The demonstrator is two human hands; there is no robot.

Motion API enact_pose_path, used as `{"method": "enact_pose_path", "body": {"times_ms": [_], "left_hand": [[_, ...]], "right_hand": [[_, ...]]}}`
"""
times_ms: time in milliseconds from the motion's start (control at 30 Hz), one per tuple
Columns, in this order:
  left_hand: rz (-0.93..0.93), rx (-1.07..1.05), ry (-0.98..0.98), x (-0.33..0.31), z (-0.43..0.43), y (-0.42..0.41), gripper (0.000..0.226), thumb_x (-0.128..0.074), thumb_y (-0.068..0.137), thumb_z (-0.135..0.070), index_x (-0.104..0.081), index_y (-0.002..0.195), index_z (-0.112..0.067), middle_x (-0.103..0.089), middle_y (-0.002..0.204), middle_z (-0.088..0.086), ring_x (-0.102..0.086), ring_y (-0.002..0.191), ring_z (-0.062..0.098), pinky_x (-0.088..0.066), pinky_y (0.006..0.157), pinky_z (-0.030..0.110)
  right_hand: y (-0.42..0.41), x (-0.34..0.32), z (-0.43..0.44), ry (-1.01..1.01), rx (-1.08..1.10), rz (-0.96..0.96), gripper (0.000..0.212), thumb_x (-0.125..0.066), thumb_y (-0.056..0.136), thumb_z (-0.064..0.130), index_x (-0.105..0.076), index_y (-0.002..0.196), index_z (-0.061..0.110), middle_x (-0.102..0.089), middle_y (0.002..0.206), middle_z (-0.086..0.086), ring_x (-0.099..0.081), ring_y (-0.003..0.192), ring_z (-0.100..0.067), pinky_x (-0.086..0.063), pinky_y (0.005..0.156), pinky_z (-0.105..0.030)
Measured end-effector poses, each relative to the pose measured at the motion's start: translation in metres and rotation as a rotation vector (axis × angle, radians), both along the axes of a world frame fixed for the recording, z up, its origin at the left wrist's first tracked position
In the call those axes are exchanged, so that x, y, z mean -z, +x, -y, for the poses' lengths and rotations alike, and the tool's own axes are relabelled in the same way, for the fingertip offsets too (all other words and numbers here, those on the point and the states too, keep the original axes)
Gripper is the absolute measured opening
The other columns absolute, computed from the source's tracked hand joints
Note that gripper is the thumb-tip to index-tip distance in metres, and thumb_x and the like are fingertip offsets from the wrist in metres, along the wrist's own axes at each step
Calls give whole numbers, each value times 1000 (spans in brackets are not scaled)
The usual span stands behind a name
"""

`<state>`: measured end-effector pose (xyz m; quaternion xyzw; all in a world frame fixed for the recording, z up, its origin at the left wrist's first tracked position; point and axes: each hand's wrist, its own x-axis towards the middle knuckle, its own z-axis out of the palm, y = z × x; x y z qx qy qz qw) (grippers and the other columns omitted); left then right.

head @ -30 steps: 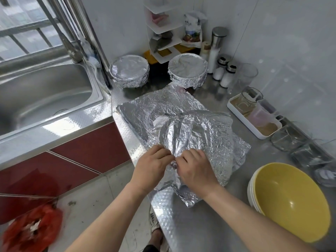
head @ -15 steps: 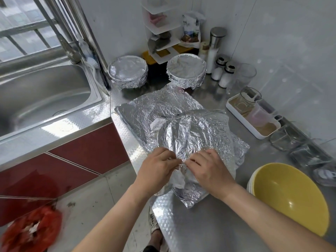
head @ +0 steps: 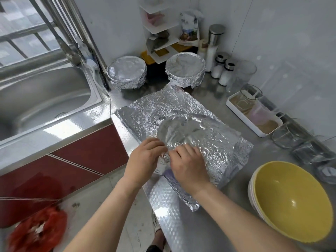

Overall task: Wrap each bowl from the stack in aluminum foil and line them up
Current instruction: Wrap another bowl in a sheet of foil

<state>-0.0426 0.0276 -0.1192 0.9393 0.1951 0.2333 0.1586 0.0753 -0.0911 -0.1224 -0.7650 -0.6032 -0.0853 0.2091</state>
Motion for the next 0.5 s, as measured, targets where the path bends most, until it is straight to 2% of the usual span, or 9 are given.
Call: {"method": "enact_pose_path", "body": {"times_ms": [33, 100, 200, 267, 367, 500], "left_hand": [[-10, -18, -4, 1, -1, -1, 16, -64, 85, -8, -77, 91, -14, -72, 98, -3, -60, 101, 17, -54, 78, 32], [-52, -56, -22, 2, 0, -3, 24, -76, 73, 5, -77, 89, -14, -72, 97, -3, -60, 102, 15, -57, 74, 34], [-70, -60, -54, -3, 6, -3, 34, -75, 67, 10, -78, 90, -15, -72, 100, -3, -61, 104, 16, -58, 77, 34], [-75, 7, -69, -7, 13, -1, 31, -71, 71, 5, -77, 94, -16, -72, 102, -3, -62, 105, 18, -57, 80, 32], [-95, 103, -62, -10, 22, 2, 18, -62, 82, -14, -77, 92, -18, -72, 98, -5, -61, 99, 16, -53, 80, 28], [-99, 123, -34, -8, 22, 2, 27, -53, 89, -30, -78, 89, -21, -72, 93, -9, -59, 93, 11, -48, 75, 21]], "right_hand": [[-4, 1, -1, -26, 2, -20, 13, -52, 90, 15, -65, 88, 14, -60, 82, -2, -54, 76, -23, -45, 67, -35], [-7, 2, -1, -74, -22, -61, 14, -54, 90, 24, -66, 94, 17, -61, 86, 0, -55, 80, -21, -46, 68, -35], [2, -3, 7, -120, -120, -75, 12, -59, 90, 24, -66, 96, 16, -60, 89, 0, -55, 82, -20, -49, 68, -36], [14, -8, 14, -119, -169, -49, 7, -64, 89, 20, -67, 91, 15, -61, 90, 0, -56, 81, -20, -50, 68, -35], [28, -8, 22, -117, -208, -18, 5, -71, 85, 18, -68, 85, 14, -60, 87, 0, -54, 79, -19, -49, 67, -32], [32, 4, 26, -133, -230, -3, 8, -75, 82, 14, -68, 86, 14, -61, 86, 0, -54, 75, -18, -48, 61, -30]]}}
